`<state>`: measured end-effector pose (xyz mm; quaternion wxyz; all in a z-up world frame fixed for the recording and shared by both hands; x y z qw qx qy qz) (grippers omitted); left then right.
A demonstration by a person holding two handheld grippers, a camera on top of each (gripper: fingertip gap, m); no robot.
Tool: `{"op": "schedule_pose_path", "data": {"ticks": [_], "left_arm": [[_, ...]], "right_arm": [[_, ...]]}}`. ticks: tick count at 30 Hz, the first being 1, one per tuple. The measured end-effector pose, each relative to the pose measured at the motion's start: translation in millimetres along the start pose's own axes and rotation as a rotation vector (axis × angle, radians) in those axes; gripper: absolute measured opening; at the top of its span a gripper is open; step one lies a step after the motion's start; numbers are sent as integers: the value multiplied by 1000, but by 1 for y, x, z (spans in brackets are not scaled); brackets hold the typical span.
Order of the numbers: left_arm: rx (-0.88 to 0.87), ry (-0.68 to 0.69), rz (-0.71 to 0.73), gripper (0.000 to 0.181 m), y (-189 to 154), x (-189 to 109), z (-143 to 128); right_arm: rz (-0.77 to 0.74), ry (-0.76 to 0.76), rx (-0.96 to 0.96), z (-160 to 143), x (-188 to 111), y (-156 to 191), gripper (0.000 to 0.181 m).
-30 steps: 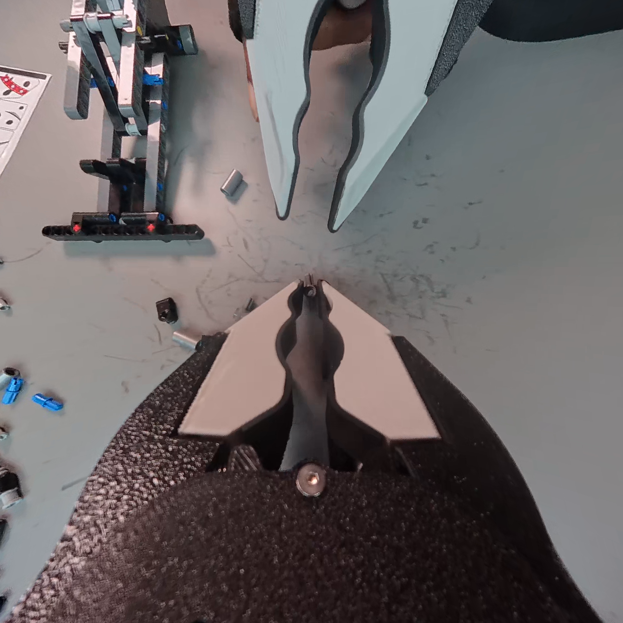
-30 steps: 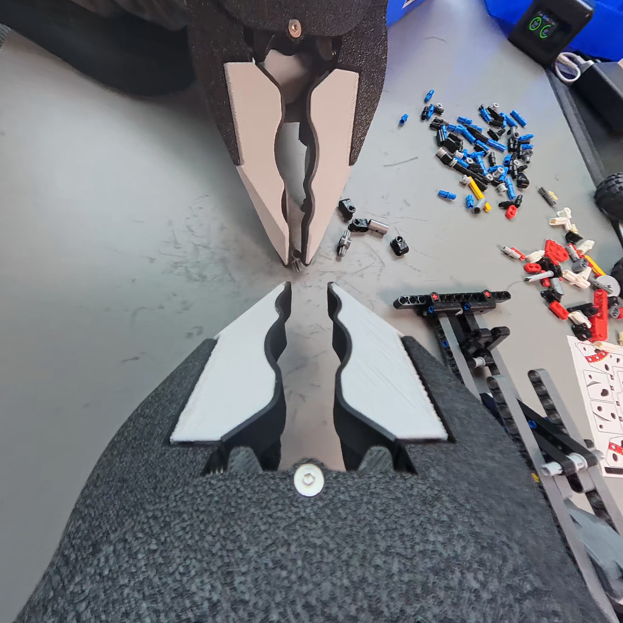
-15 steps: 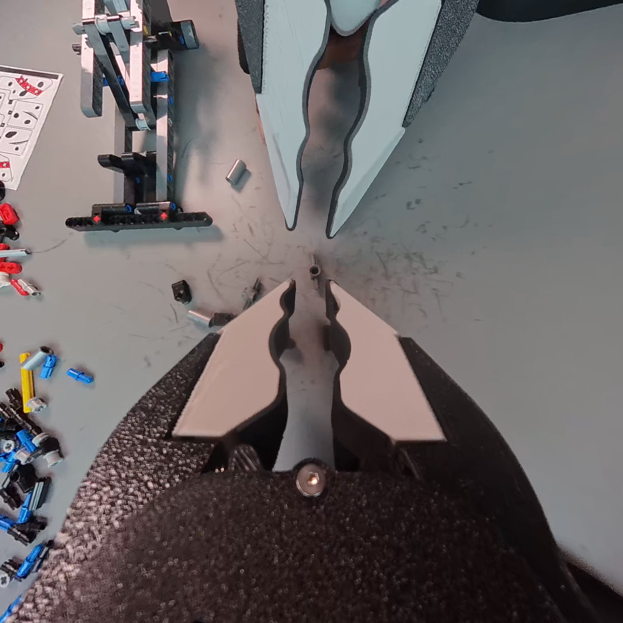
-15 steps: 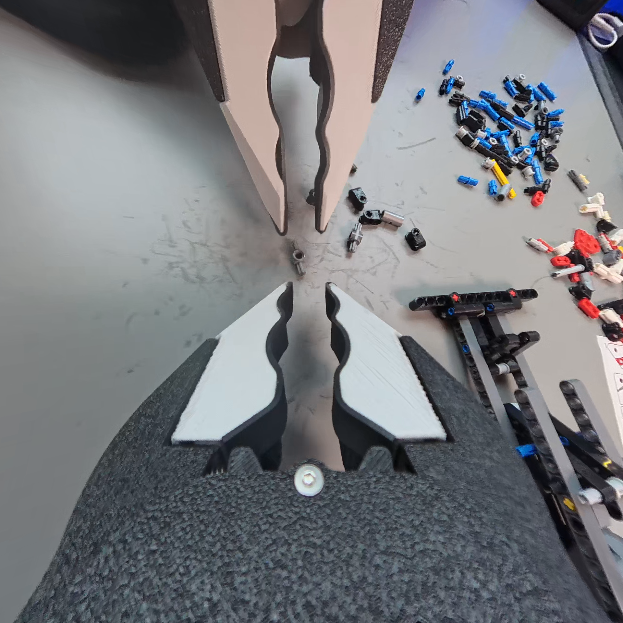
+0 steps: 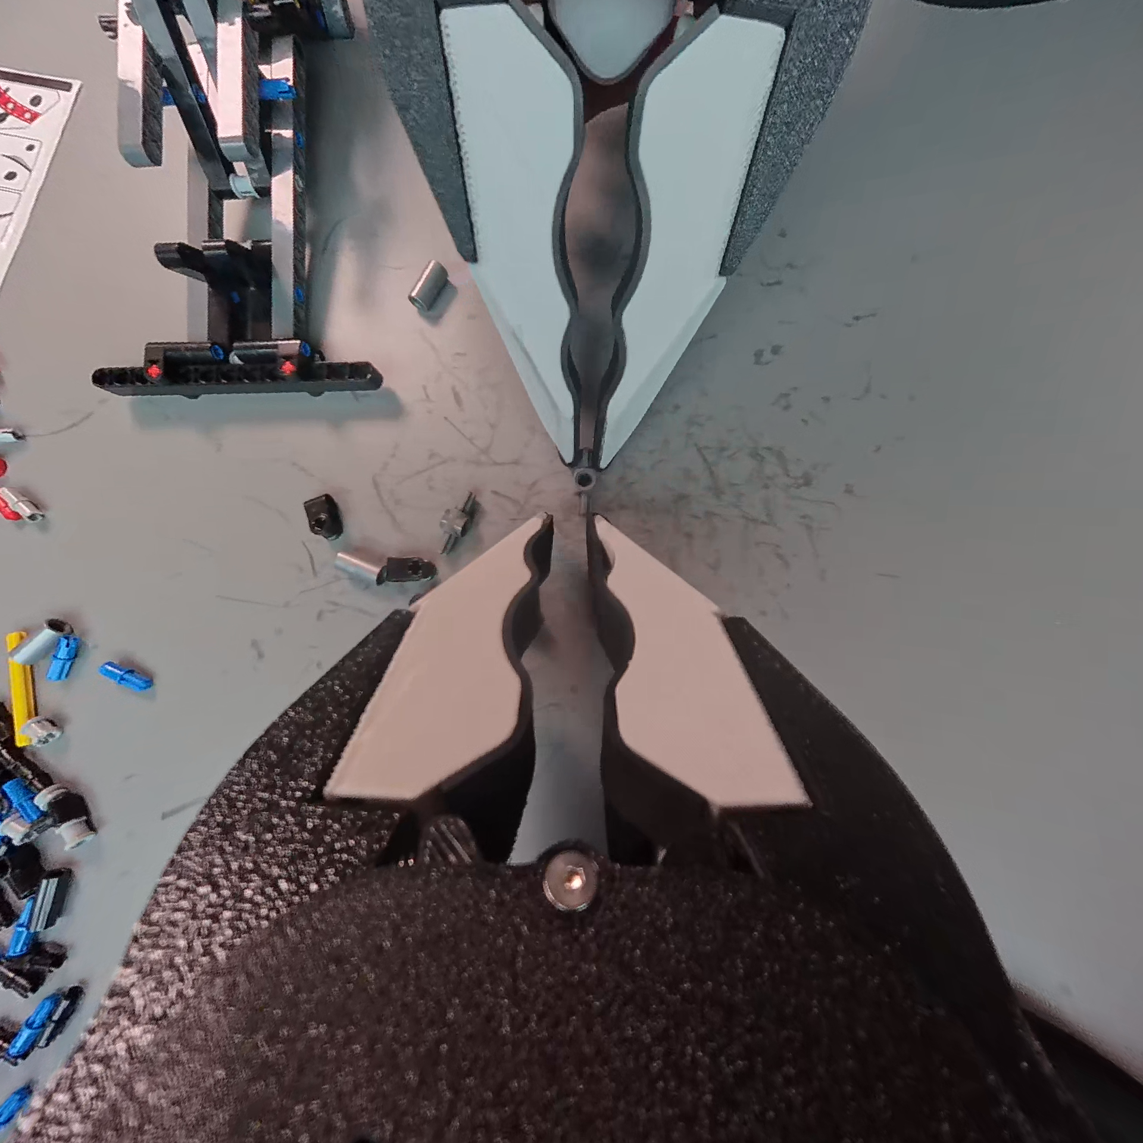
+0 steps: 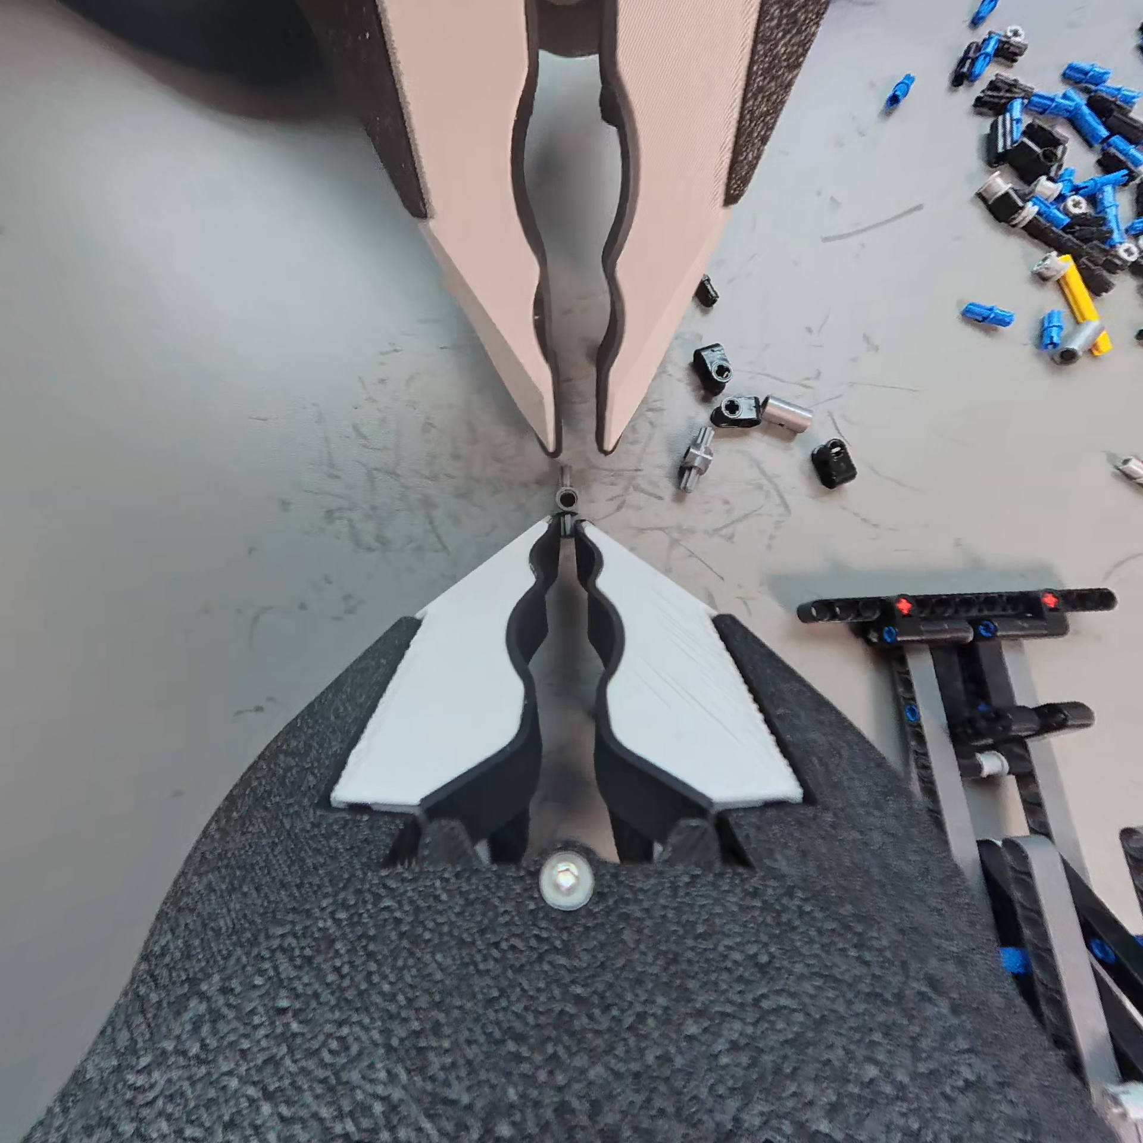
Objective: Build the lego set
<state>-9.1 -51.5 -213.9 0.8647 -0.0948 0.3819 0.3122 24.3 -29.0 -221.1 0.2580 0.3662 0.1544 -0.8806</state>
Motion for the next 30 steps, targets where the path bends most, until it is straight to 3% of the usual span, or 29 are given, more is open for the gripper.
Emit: {"op": "schedule_pose_path", "data": {"ticks": [12,17,25,30], "left_arm": [[-121,-104,201,14,49,-27,-2],[-229,-82,313,14,77,-37,-22],[-244,-6,193,16,58,-48,-38],[-215,66,177,20,49,-48,-46]], "right_arm": [[57,61,-17,-27,-29,28,4],[49,53,-26,-26,-30,28,11],[-64,-169,49,-6,-67,3,18],[-117,-210,57,-4,-69,-7,18]]}}
Point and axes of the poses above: each gripper's, where its closed fingertips meet, x out along the fingers, z out of its top, y = z × x across the jaws, the point moved 2 cm from there along -x, back along the fingers, and after that the axes turned 3 degrees about -y, right-handed, at the moved point
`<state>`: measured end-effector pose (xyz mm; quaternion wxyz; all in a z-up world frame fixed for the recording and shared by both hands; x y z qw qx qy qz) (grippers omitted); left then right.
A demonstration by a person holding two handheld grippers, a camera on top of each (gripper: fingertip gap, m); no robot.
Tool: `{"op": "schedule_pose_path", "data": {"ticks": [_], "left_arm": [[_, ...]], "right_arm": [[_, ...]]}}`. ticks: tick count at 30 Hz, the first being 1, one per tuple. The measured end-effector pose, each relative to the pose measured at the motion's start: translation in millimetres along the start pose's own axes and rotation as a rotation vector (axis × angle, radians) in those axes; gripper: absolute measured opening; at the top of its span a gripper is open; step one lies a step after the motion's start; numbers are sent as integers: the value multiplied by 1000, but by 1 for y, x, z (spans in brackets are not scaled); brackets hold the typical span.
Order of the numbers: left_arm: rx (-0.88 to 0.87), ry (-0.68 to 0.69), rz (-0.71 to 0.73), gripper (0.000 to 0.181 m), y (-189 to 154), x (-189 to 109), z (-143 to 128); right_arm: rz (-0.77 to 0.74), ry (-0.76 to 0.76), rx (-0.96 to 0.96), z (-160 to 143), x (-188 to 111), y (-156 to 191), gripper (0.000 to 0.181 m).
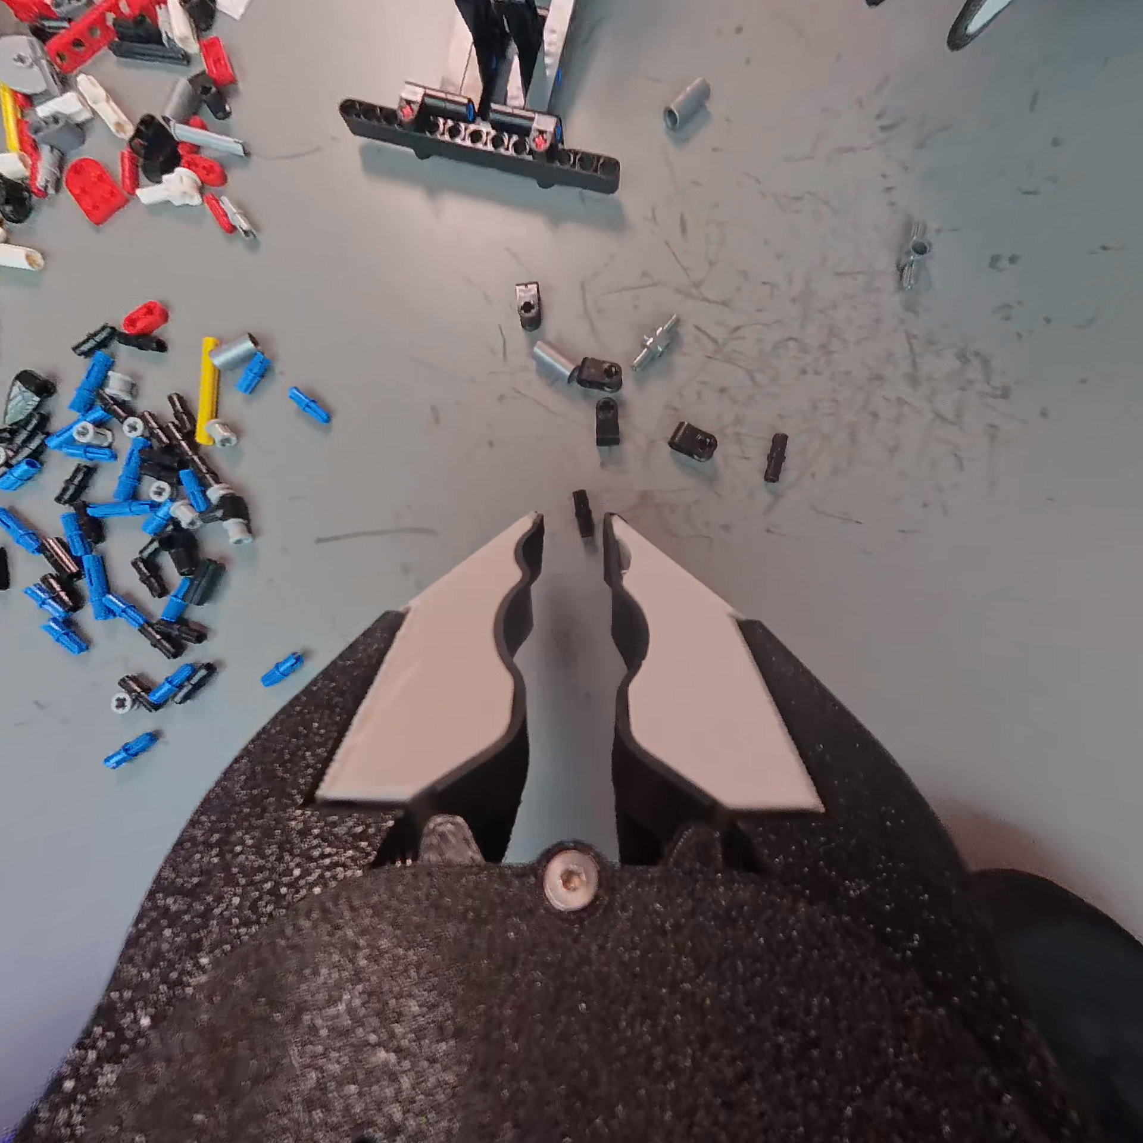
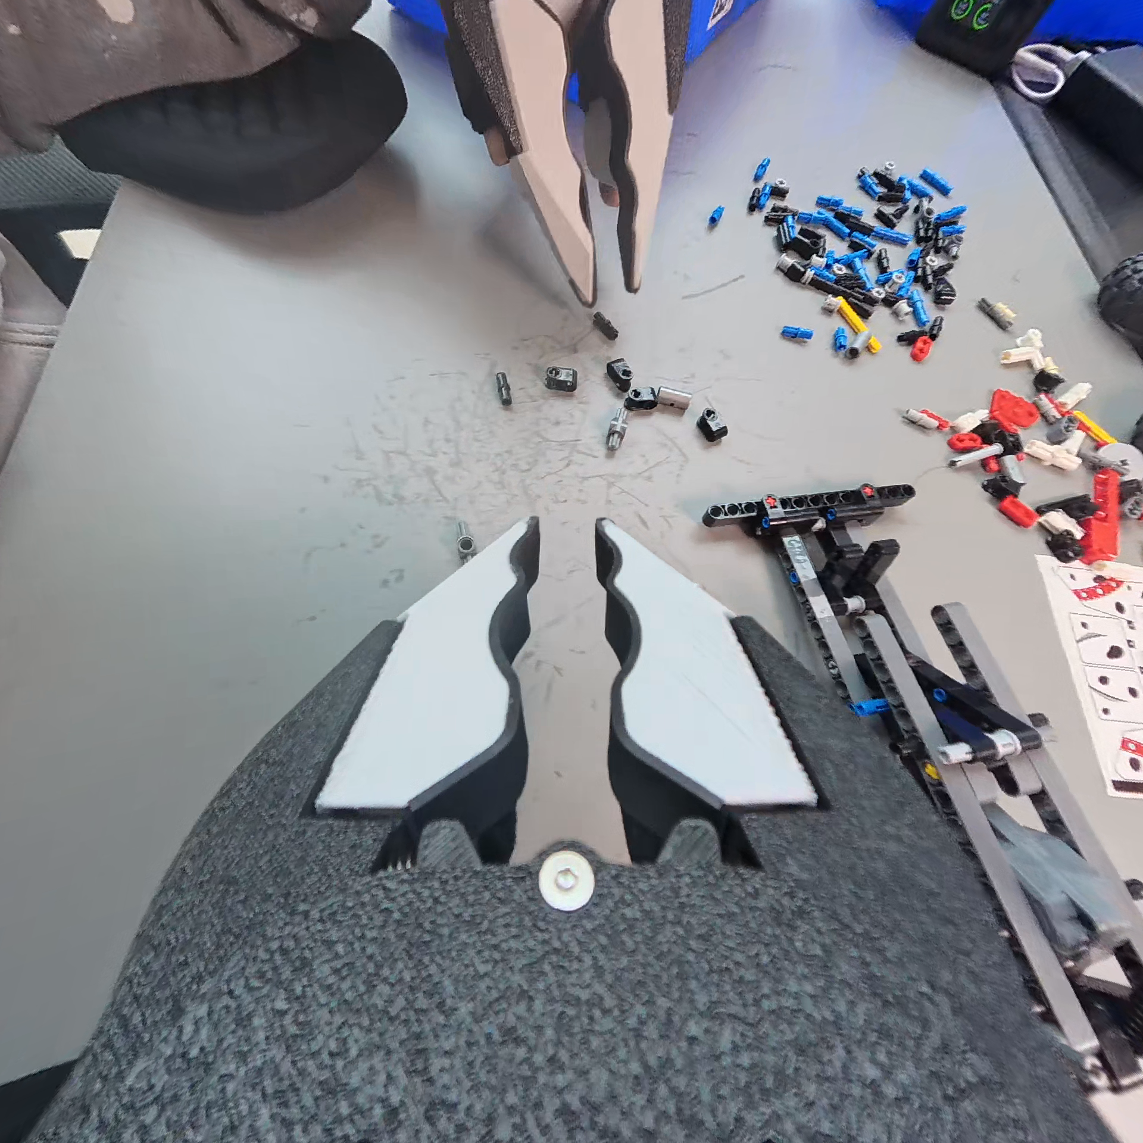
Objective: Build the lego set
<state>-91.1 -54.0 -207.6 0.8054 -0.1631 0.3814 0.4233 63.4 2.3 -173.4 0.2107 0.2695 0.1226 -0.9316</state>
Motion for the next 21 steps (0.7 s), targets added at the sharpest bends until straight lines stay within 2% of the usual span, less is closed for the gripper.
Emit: {"op": "schedule_pose_path", "data": {"ticks": [3,4,7,9,11,13,14,17,21], "left_arm": [[7,61,-29,17,-5,9,-9],[9,59,-34,6,-7,11,-8],[30,43,-11,5,-6,14,-3],[50,-73,-64,5,-16,11,16],[60,-285,-186,6,-39,-1,50],[37,-484,-400,5,-71,-21,79],[26,-533,-485,5,-84,-28,87],[21,-556,-595,6,-101,-30,91],[-1,-540,-657,5,-107,-27,89]], "right_arm": [[-2,-11,-5,2,5,1,18],[-4,-19,-8,3,6,2,17],[-21,-70,-12,12,9,1,18],[-25,-131,-16,21,9,2,18],[-27,-206,-42,33,7,5,18],[19,-288,-91,48,2,18,18],[45,-332,-119,56,-2,26,18],[98,-350,-182,66,-7,44,20],[115,-294,-240,63,0,55,15]]}}
Point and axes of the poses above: each gripper's, where its closed fingertips meet, x out along the fingers, z out of its top, y = z × x across the jaws, the point moved 2 cm from there along -x, back along the fingers, and after that the axes turned 3 degrees about -y, right-handed, at the moved point
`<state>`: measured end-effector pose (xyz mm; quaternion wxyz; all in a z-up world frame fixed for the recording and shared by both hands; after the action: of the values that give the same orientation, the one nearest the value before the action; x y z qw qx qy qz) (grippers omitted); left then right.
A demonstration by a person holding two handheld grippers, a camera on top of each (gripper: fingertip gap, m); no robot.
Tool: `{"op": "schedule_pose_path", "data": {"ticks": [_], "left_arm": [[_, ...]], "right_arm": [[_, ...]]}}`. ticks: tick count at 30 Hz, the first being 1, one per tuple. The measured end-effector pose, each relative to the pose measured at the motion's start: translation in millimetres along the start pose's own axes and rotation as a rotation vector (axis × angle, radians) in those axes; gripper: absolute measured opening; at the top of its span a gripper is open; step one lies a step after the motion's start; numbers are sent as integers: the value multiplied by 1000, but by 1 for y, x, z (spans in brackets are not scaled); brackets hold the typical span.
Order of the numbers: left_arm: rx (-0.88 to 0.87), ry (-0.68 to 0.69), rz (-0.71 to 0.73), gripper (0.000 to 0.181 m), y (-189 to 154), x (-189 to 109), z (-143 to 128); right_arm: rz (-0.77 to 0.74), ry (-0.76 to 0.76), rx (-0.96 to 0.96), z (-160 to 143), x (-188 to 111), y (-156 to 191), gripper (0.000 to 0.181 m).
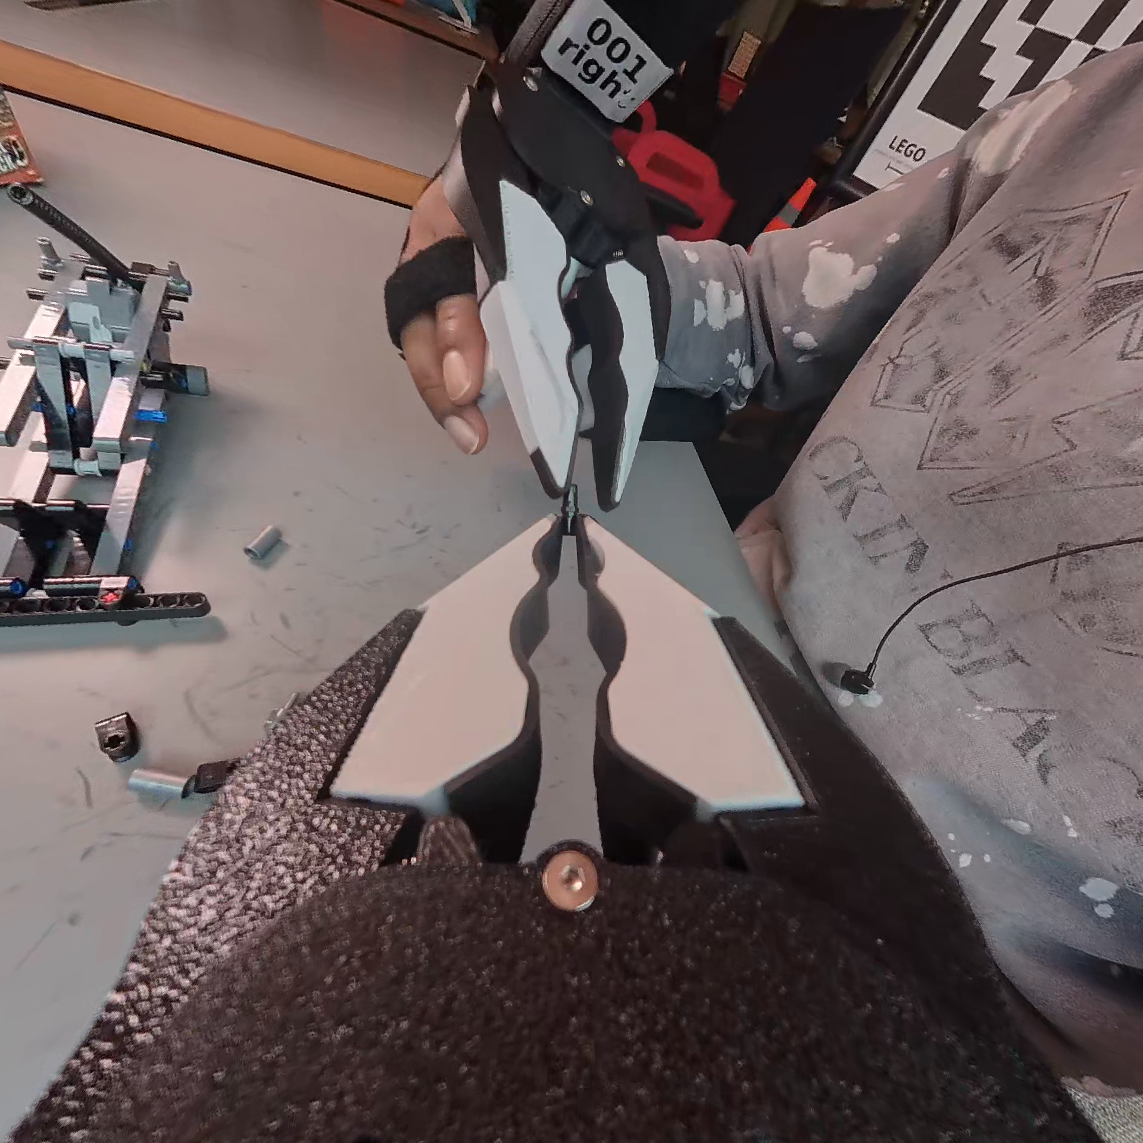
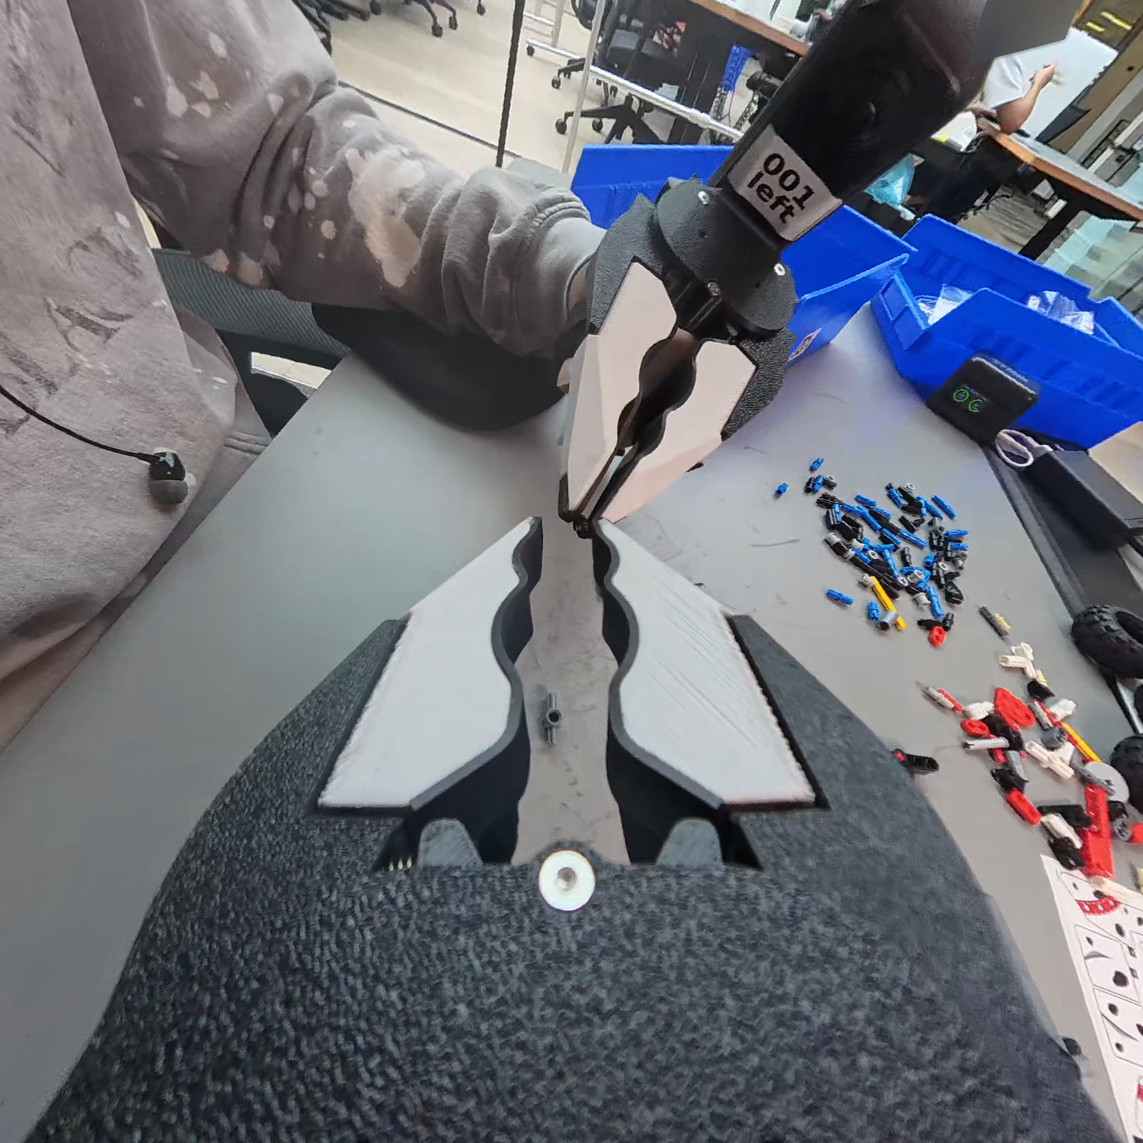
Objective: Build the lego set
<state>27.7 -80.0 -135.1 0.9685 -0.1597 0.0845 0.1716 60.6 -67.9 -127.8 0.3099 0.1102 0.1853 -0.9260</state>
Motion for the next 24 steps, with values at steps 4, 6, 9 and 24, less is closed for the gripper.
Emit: {"op": "schedule_pose_path", "data": {"ticks": [4,6,9,24], "left_arm": [[-5,38,-13,6,-1,3,-7],[-10,40,-19,5,-1,4,-8],[-20,38,-32,5,-2,4,-9],[51,336,294,17,33,24,-48]], "right_arm": [[0,23,-15,-5,5,2,7],[4,32,-14,-7,6,2,5],[10,34,-11,-8,7,4,5],[130,544,118,-65,-6,-2,4]]}}
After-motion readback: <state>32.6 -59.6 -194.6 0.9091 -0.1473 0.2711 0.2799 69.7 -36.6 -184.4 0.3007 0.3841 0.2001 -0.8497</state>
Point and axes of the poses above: each gripper's, where its closed fingertips meet, x out along the fingers, z out of its top, y = z × x across the jaws, the point moved 2 cm from there along -x, back along the fingers, and after that the axes turned 3 degrees about -y, right-handed, at the moved point
